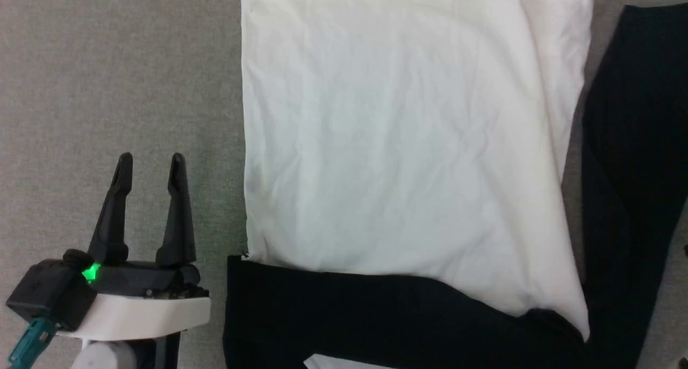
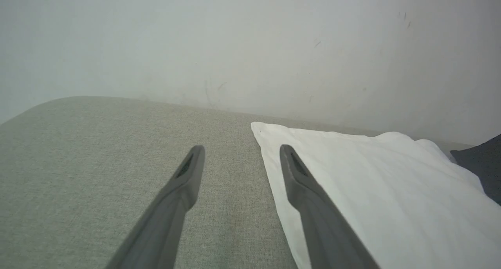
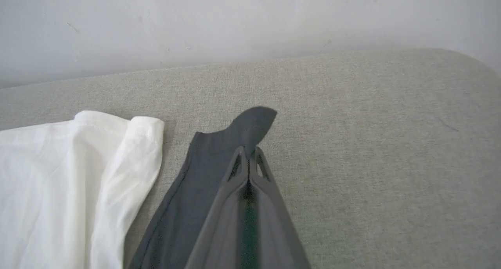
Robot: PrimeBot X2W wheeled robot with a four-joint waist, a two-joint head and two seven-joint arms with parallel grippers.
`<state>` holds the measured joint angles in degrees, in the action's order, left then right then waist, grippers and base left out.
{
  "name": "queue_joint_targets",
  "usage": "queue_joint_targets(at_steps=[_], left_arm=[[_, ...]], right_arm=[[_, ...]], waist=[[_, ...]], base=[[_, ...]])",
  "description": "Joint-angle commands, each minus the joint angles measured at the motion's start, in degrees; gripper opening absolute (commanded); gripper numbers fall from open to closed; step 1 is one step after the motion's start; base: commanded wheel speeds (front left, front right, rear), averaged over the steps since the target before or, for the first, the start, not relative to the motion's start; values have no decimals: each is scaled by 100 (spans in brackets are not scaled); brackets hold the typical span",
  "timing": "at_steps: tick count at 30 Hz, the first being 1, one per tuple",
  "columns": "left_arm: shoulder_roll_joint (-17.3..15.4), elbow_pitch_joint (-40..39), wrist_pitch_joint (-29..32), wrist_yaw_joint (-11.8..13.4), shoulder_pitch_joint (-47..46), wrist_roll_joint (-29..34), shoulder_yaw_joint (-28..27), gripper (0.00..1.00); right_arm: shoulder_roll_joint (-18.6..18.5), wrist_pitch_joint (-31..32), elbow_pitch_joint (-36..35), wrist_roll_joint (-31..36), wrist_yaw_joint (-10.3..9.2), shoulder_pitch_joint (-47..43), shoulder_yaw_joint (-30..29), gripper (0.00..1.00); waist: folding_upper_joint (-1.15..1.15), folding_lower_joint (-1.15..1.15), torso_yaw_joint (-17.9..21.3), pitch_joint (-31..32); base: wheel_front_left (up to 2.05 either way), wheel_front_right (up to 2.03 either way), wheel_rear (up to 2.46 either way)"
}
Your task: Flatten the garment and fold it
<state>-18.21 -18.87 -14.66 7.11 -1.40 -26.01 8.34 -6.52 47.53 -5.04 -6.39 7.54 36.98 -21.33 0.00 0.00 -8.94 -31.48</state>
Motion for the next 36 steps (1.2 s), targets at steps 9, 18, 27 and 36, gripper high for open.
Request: queue_joint_targets(at_steps=[9, 18, 27, 36], left_arm=[[-161, -167, 133, 224, 652, -42, -283, 100], [-244, -452, 245, 422, 1323, -136, -526, 100], [-264, -621, 311, 543, 1720, -181, -622, 100], [-276, -721, 357, 598, 1901, -211, -646, 100]], right_arm=[[-319, -460, -234, -552, -5, -687, -916, 0], [-422, -792, -500, -900, -5, -2116, -2528, 0], [-413, -1065, -677, -1190, -5, -2910, -3218, 0], [-412, -1014, -1320, -1479, -5, -2938, -2379, 0]], waist=[[0, 0, 475, 1399], [0, 0, 756, 1999], [0, 0, 955, 2427], [0, 0, 931, 2699]], base=[[0, 0, 0], [0, 0, 0], [0, 0, 0], [0, 0, 0]])
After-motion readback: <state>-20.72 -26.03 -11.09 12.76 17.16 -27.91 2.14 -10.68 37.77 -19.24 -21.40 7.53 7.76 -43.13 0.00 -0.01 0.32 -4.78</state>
